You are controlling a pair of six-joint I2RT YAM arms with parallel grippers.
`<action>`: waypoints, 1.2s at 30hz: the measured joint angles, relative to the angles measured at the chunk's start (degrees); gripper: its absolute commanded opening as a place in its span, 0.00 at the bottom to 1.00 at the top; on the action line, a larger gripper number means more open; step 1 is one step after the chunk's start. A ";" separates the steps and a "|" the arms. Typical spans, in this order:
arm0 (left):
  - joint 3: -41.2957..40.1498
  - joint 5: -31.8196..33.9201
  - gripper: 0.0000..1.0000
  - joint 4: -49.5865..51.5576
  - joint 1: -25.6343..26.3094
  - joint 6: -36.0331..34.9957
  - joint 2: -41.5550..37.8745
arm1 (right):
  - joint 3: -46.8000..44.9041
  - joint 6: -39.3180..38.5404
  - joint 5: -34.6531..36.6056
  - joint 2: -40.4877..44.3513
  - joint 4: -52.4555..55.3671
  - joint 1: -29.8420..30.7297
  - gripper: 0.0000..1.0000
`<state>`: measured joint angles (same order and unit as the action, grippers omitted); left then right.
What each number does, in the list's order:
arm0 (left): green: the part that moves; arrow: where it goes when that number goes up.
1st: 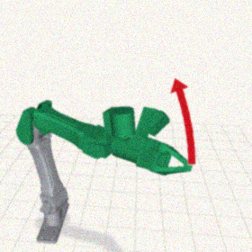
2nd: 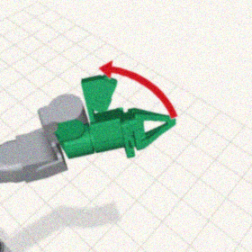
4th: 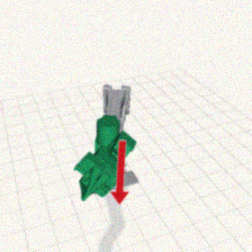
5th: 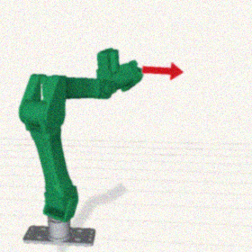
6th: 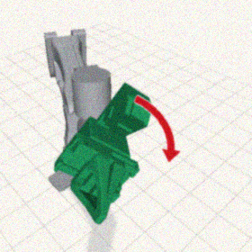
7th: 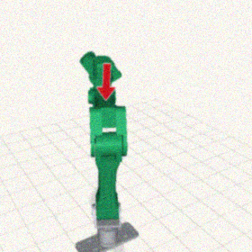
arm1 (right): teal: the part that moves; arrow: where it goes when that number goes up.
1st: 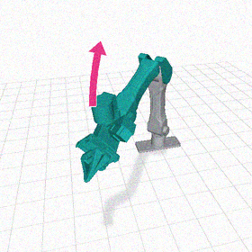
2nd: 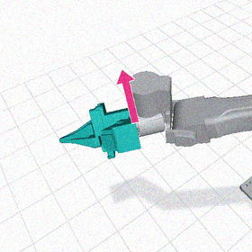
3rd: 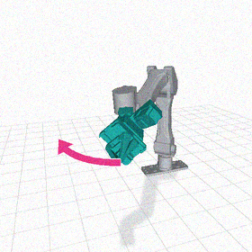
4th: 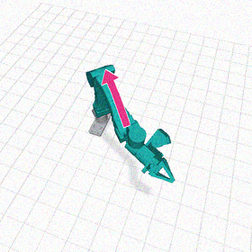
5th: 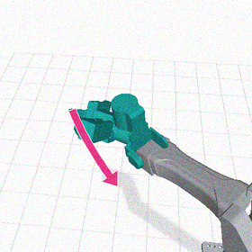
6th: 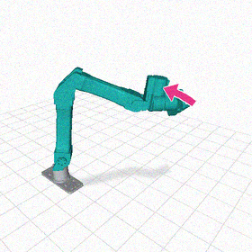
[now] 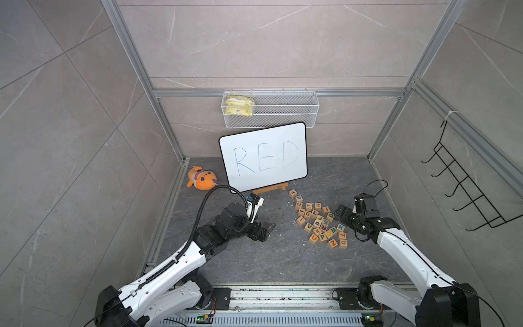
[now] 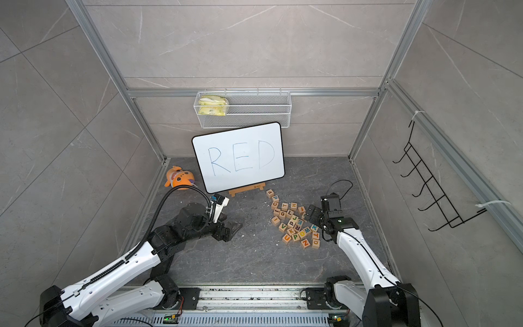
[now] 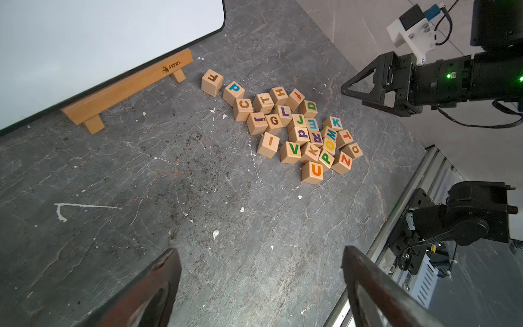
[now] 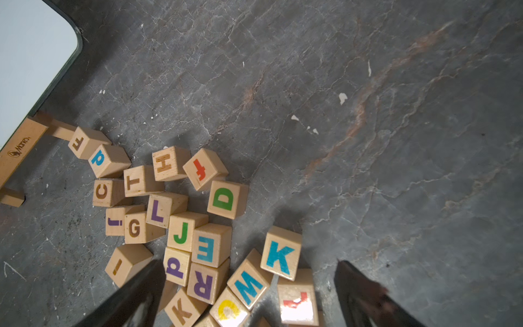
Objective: Assemble the uppercase word "red" with letter blocks
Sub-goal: Pick up the letter block from the center of the board.
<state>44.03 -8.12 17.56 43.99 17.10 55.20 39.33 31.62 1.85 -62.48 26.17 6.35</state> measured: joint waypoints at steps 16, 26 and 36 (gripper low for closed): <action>0.94 -0.72 0.95 0.92 0.00 0.22 2.99 | 0.04 0.17 -0.83 0.20 0.20 0.04 0.73; 0.96 0.70 0.95 1.77 0.00 0.17 2.97 | 2.95 -3.02 1.16 -4.61 0.09 11.19 0.66; 0.96 1.99 0.95 2.14 0.00 0.17 2.99 | 6.12 -5.29 5.07 -10.86 0.90 17.42 0.59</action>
<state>44.99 -6.13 19.70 43.99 17.28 58.19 45.45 26.33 6.92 -73.34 27.07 23.77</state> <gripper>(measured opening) 0.951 0.598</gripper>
